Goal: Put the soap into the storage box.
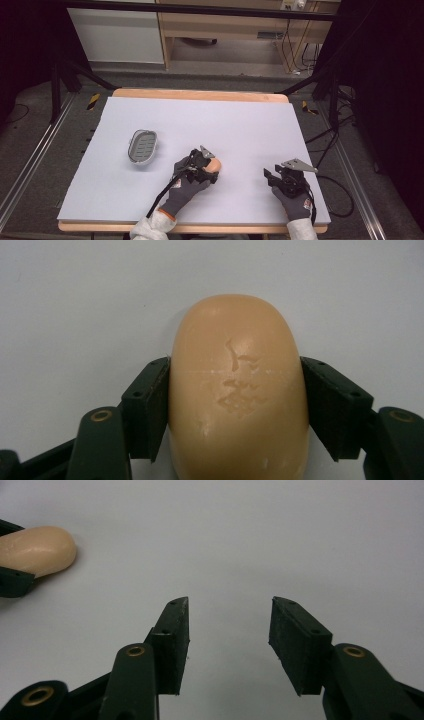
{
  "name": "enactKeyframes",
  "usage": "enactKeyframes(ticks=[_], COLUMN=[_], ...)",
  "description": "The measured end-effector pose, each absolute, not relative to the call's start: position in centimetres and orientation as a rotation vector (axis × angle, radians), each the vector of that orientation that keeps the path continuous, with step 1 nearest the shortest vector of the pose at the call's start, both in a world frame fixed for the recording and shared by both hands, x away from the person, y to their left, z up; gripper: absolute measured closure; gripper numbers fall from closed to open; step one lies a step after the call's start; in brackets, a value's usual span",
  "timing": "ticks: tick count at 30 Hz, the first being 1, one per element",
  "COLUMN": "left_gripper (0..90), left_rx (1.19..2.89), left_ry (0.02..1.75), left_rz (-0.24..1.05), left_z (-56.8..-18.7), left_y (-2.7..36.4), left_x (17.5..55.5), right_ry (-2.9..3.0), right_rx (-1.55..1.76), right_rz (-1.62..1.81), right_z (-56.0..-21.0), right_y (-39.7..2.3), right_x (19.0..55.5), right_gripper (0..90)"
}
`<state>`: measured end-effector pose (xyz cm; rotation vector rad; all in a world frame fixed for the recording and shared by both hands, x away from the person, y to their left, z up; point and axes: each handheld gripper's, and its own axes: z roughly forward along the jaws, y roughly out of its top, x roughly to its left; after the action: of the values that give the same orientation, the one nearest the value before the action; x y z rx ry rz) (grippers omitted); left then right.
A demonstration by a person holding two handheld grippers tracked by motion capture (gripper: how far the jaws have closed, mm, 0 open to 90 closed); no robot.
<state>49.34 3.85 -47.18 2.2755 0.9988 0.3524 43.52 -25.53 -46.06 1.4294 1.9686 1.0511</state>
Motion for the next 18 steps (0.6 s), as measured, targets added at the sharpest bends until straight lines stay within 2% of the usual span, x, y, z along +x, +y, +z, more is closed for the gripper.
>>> enactKeyframes(ticks=[9,18], left_gripper=[32.0,32.1], left_rx=[2.262,2.224], left_ry=[1.009,0.985], left_rz=[0.33,0.333], left_z=[-46.9,-44.5], left_y=[4.1,5.4], left_x=[49.4,48.5], right_ry=[1.966,1.96], right_rx=[1.43,1.43], right_rz=[1.057,1.058], right_z=[-46.1,-46.0], right_y=[-25.6,-25.6], right_x=[43.5,43.5], right_gripper=[50.2,50.0])
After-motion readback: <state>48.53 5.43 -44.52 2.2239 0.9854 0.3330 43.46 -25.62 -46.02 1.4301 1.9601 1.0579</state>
